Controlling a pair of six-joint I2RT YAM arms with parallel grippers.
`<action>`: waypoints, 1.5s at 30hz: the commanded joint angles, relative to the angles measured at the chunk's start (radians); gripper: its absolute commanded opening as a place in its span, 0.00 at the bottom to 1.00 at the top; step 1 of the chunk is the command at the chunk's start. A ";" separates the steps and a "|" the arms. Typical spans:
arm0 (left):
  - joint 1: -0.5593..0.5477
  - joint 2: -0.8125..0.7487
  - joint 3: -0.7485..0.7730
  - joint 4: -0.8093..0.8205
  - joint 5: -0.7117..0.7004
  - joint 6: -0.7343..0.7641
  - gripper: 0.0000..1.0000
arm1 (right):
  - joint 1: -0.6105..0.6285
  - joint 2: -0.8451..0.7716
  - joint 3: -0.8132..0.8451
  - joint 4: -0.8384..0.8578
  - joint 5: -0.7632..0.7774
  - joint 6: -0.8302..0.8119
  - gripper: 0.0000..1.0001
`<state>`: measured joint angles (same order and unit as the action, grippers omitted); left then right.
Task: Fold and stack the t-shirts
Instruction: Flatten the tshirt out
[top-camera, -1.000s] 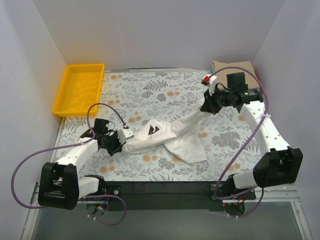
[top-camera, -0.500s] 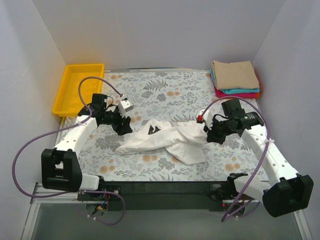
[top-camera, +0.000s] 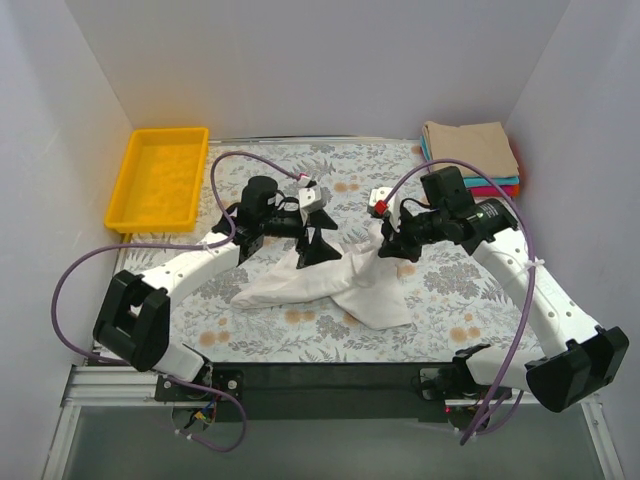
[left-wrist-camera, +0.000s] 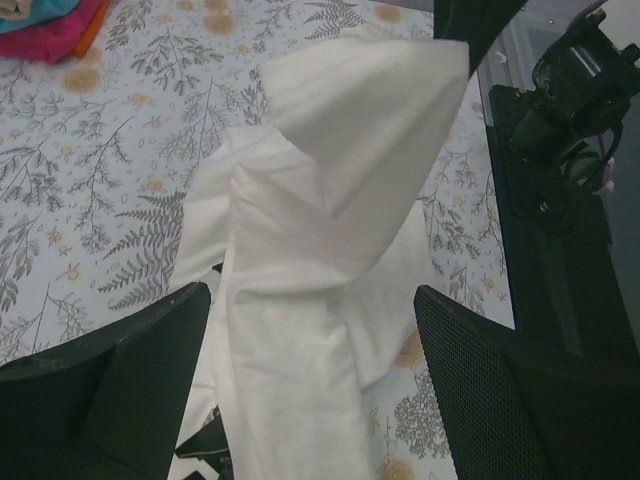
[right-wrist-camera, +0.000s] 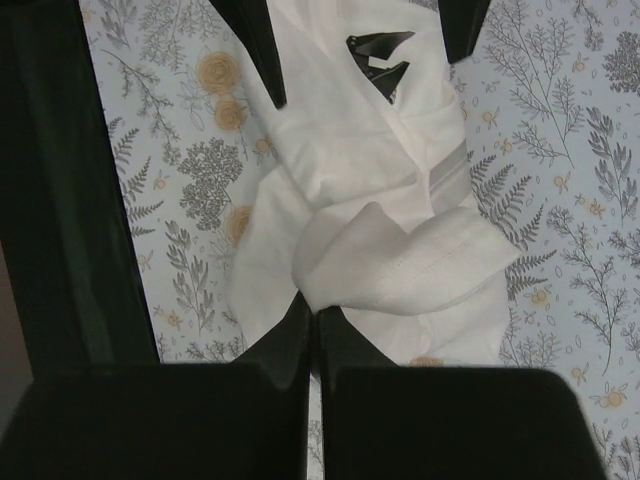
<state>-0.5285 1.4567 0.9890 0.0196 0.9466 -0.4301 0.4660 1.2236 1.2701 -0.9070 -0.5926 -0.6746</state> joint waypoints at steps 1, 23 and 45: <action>-0.048 0.017 0.007 0.235 -0.011 -0.130 0.77 | 0.022 -0.006 0.070 0.040 -0.055 0.058 0.01; -0.039 -0.005 0.019 0.208 -0.061 -0.294 0.00 | 0.053 0.022 0.239 0.086 0.034 0.135 0.45; 0.426 0.134 0.195 0.125 -0.046 -0.246 0.00 | -0.171 0.361 -0.170 0.128 0.094 0.221 0.56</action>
<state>-0.1223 1.5883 1.1599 0.1555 0.8879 -0.7078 0.2935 1.6047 1.1084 -0.7769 -0.4309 -0.4480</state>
